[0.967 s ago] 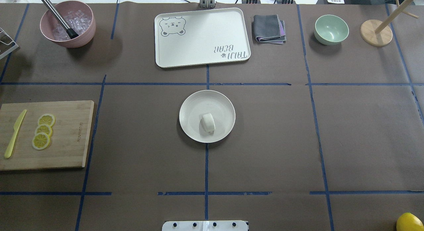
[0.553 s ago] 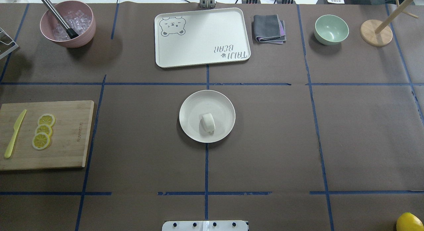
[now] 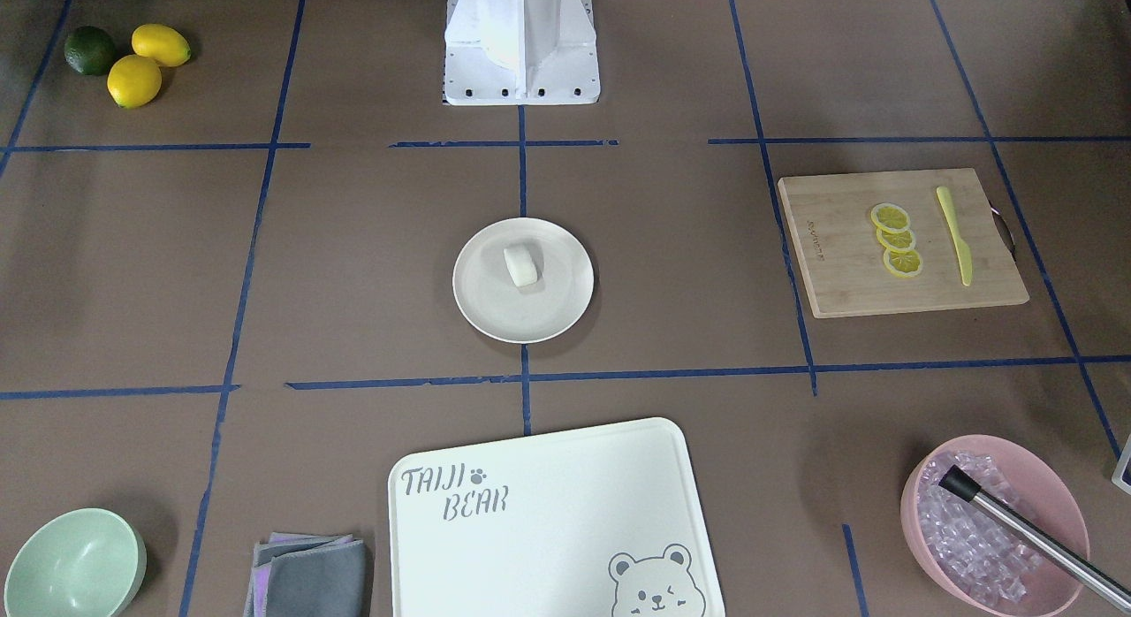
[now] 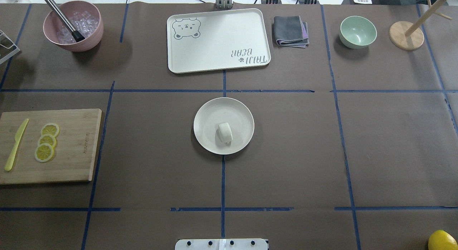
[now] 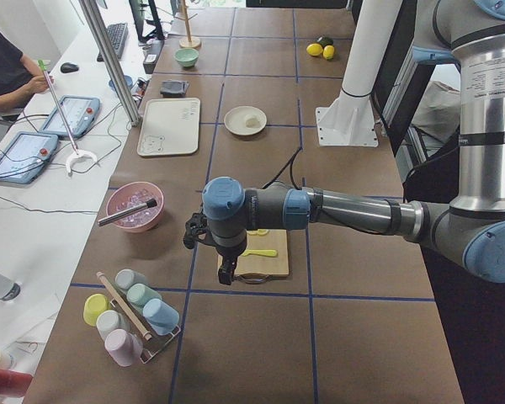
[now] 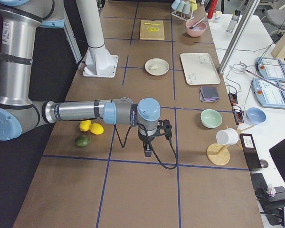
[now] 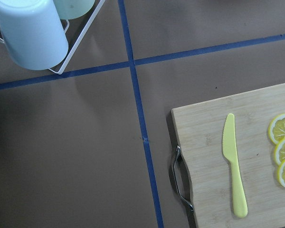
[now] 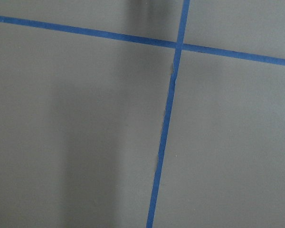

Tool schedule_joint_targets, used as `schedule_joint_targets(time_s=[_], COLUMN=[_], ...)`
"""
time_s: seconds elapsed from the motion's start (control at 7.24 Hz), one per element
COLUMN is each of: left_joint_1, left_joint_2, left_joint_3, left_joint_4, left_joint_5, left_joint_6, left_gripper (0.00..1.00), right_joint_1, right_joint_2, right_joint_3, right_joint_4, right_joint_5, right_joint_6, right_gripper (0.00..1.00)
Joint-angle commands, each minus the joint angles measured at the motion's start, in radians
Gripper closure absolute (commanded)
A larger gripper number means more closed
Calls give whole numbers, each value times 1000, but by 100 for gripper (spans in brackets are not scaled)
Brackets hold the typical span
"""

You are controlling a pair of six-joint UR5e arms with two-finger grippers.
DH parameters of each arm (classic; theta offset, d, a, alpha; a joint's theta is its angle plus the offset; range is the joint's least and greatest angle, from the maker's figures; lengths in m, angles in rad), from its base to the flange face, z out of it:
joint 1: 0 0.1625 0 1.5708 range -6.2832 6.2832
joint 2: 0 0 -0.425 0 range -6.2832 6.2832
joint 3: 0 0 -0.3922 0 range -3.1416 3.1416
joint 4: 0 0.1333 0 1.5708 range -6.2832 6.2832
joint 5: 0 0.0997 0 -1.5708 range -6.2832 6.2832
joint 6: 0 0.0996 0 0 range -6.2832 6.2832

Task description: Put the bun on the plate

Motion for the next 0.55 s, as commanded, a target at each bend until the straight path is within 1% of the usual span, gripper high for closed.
schedule_joint_targets(time_s=[0.0, 0.41], left_joint_1=[2, 2], left_joint_2=[-11, -13], left_joint_3=[-4, -9], left_joint_4=[-1, -1], left_joint_5=[1, 1], left_joint_6=[3, 3], left_gripper=[0, 0], right_joint_1=[0, -2], right_joint_2=[3, 3], right_joint_3=[-1, -6], right_joint_4=[2, 2], right_joint_5=[6, 4], right_joint_6=[4, 6], right_gripper=[0, 0])
